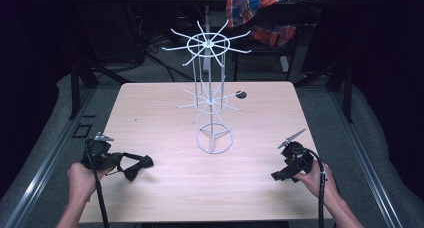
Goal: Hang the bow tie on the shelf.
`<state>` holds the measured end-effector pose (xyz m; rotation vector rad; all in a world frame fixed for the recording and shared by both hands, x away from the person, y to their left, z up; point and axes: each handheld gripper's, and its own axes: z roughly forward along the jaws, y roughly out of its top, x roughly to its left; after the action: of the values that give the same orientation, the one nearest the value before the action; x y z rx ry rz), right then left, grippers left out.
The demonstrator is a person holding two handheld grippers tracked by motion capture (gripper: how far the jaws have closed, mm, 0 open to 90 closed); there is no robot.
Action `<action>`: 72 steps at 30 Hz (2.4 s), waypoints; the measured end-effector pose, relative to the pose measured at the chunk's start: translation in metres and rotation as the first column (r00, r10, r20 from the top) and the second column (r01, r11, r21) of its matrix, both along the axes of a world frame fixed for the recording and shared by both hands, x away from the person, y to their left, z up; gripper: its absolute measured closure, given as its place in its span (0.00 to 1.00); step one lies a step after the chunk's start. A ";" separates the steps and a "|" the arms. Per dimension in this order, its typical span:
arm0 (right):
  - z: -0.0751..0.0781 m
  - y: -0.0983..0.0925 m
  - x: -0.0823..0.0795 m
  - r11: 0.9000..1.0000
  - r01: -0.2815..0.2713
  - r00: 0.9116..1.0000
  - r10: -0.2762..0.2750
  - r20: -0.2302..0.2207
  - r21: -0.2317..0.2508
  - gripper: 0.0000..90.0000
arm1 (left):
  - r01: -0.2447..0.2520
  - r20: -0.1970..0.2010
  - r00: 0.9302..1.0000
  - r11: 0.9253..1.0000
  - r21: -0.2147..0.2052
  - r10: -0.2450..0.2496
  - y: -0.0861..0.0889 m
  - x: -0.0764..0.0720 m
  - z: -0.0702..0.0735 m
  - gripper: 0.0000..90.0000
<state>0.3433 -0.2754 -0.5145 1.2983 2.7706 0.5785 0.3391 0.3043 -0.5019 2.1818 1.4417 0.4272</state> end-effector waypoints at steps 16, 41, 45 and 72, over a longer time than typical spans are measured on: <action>-0.001 -0.002 0.001 1.000 -0.007 1.000 0.007 -0.010 0.003 0.19 | 0.014 0.135 0.991 1.000 0.010 -0.015 -0.016 -0.009 0.035 0.97; -0.001 -0.006 0.002 1.000 -0.002 1.000 0.002 -0.007 0.009 0.19 | 0.033 0.229 0.973 0.999 -0.023 -0.027 -0.037 -0.001 0.068 0.97; -0.002 -0.006 0.002 1.000 -0.003 1.000 0.003 -0.012 0.007 0.19 | 0.042 0.238 0.971 0.999 -0.029 -0.034 -0.039 -0.001 0.072 0.97; -0.002 -0.005 0.000 0.999 0.028 1.000 -0.028 0.001 0.020 0.18 | 0.075 0.269 0.961 0.997 -0.018 -0.068 -0.065 0.010 0.091 0.97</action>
<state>0.3429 -0.2805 -0.5169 1.3386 2.7478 0.6061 0.3494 0.2397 -0.4111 2.0547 1.2112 0.6451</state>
